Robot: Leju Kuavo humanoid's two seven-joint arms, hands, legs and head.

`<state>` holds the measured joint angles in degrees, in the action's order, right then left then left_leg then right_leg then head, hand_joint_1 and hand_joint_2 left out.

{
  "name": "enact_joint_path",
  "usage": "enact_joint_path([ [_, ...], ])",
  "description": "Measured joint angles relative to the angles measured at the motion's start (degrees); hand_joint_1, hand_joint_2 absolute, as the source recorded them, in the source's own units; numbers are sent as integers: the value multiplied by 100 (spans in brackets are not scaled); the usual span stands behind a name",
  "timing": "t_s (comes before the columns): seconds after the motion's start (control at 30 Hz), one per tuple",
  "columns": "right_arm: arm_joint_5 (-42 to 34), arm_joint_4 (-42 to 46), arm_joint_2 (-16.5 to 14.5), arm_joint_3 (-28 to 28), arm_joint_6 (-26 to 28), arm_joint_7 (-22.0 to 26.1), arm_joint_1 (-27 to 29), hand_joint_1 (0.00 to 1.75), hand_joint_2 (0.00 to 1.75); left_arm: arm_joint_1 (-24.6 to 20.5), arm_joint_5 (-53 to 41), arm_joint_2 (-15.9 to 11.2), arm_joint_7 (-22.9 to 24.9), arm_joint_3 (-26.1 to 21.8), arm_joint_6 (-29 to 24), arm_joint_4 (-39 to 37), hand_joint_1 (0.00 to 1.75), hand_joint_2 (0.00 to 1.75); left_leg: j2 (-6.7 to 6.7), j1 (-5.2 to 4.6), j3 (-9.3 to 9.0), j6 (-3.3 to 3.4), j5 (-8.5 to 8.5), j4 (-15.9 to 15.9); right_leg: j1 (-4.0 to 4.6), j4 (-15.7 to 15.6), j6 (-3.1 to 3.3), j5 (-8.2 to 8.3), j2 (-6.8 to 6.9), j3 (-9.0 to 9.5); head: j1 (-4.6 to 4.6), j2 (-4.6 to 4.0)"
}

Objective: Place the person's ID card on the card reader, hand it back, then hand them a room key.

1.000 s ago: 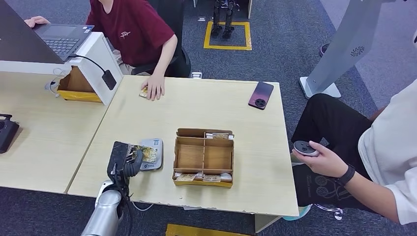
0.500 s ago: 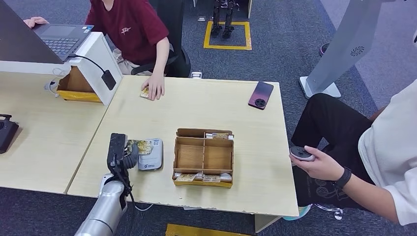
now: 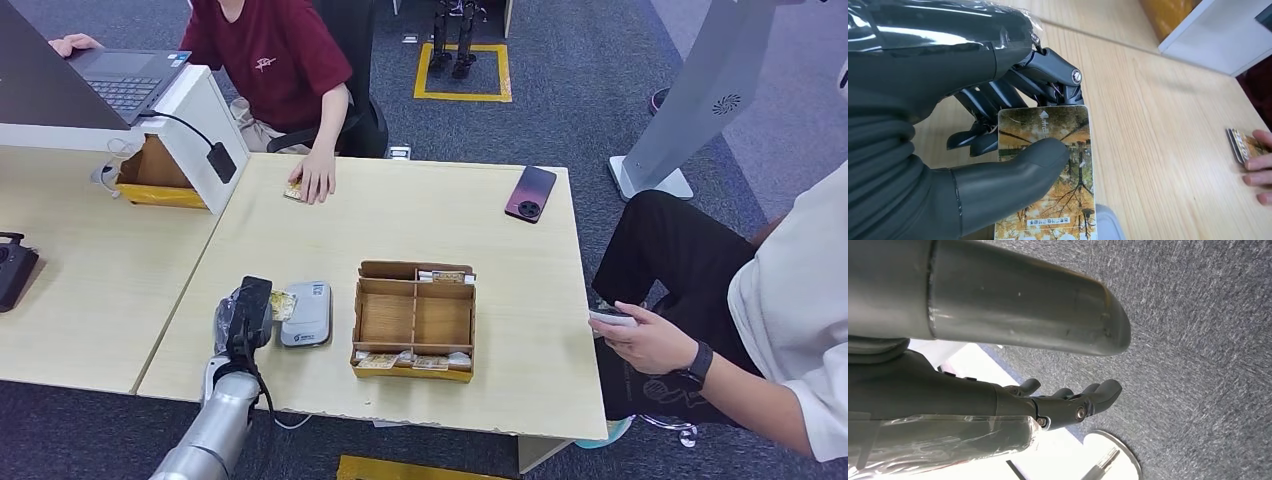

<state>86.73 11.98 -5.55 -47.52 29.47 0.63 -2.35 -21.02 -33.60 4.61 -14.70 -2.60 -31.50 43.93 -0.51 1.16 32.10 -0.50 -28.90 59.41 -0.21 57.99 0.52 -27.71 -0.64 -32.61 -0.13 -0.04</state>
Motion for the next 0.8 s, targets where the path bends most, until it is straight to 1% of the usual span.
enact_joint_path([
  [0.1,0,0,0,10,-1,12,-1,0,0,1,-573,-23,153,52,-376,-54,175,175,0,0,0,0,0,0,0,0,0,0,0,0,0,0],
  [0.23,0,0,0,27,-3,14,-2,0,0,2,-1076,-34,306,85,-622,-157,175,175,-1,0,0,0,0,0,0,0,0,0,1,0,0,0],
  [0.6,0,0,0,81,-4,15,-4,0,0,74,-1139,-17,176,95,-514,-287,175,175,-1,0,1,0,0,0,0,0,0,0,1,1,0,0],
  [0.63,0,0,0,86,-4,15,-5,0,0,77,-1095,-16,129,95,-492,-292,175,175,-1,0,1,0,0,0,0,0,0,0,2,1,0,0],
  [0.7,0,0,0,95,-3,15,-5,0,0,94,-797,-7,-164,85,-341,-290,175,175,-2,0,0,0,0,0,0,0,0,0,2,0,-1,0],
  [0.73,0,0,0,98,-3,15,-5,0,0,120,-498,7,-422,64,-166,-255,175,175,-1,0,0,0,0,0,0,0,0,0,2,0,-1,0],
  [0.8,0,0,0,103,-1,15,-4,0,0,231,303,66,-969,-13,363,-34,175,175,-1,0,1,0,0,0,0,0,0,0,1,0,-1,0],
])
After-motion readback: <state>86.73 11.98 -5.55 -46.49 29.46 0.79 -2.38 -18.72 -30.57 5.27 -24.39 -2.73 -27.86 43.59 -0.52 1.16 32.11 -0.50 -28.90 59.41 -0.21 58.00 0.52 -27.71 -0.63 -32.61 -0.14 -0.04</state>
